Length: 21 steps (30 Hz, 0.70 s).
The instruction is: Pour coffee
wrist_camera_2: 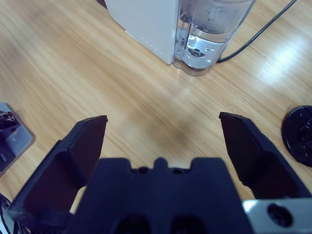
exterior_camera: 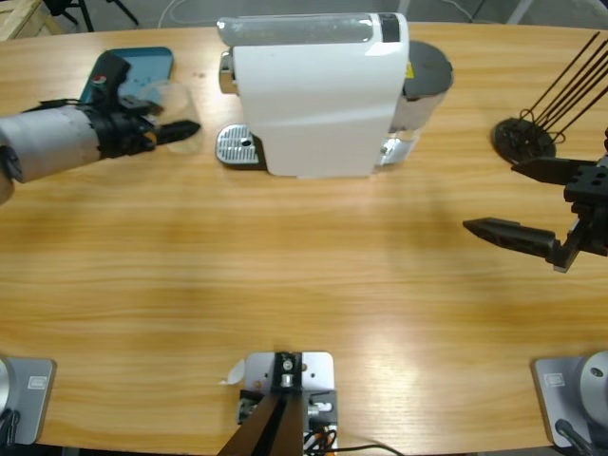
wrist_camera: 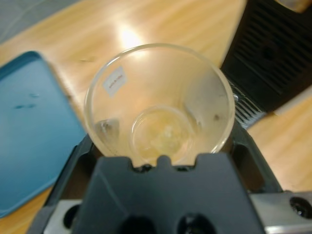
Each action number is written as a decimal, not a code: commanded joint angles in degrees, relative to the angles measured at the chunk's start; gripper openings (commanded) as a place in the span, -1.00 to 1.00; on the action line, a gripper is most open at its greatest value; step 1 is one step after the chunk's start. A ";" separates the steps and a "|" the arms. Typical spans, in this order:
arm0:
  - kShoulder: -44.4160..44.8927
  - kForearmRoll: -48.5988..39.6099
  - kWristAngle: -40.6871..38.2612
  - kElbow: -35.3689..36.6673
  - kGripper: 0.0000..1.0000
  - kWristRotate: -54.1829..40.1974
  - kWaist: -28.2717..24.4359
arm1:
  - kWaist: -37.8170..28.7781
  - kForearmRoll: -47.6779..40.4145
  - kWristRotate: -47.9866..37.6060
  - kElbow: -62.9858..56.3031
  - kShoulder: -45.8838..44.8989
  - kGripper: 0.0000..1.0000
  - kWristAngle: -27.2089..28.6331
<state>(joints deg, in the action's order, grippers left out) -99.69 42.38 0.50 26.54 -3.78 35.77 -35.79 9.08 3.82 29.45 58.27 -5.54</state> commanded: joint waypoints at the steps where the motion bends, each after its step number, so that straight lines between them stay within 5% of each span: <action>1: 2.41 -0.42 2.29 1.16 -0.33 4.18 -13.76 | -0.62 -0.64 -0.48 -0.89 1.76 1.00 -0.78; 8: -5.36 0.87 0.06 5.27 -0.32 6.85 -22.57 | -0.60 -0.99 -0.75 -1.17 0.95 1.00 -0.78; 21: -12.51 0.78 -2.16 8.52 -0.24 6.92 -24.45 | -0.60 -1.43 -0.83 -1.29 0.61 1.00 -0.78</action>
<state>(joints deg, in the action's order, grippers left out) -107.37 42.49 0.09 32.87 2.20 12.14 -35.79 8.26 3.82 29.45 58.27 -5.54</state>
